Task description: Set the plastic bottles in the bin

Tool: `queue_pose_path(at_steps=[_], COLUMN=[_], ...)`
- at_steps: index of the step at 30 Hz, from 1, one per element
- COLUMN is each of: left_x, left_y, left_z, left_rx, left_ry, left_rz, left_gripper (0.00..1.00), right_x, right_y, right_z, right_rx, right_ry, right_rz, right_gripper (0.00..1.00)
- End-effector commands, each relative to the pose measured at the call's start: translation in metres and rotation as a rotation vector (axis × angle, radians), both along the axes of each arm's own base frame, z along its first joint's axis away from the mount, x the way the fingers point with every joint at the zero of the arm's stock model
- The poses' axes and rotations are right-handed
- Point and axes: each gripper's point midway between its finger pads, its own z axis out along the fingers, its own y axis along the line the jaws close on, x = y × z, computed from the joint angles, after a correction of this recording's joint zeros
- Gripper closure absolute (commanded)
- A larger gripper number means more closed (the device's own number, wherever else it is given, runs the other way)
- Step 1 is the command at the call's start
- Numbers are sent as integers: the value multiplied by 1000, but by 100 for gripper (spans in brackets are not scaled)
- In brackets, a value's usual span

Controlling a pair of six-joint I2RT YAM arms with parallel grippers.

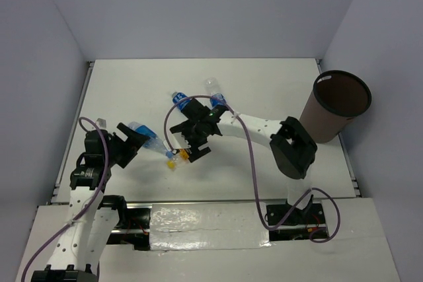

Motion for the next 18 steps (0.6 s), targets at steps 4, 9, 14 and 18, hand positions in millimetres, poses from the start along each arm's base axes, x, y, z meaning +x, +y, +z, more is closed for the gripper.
queue_pose_path(at_steps=[4,9,14,18], left_x=[-7,-6,-3,1], left_y=[3,4,5,4], left_z=[-8,-10,-12,-12], left_rx=[-4,-10,-9,-13], left_ry=[34,45,52,51], left_rz=[29,41,50,47], left_gripper=[1,1,1,1], right_x=[22,18,11,12], right_y=[32,27,20,11], right_z=[-17,-48,-53,4], right_rx=[-7,-75,-78,50], right_ry=[-88,-39,9,-7], right_rz=[5,-13,-77,-143], right_gripper=[0,9,32,49])
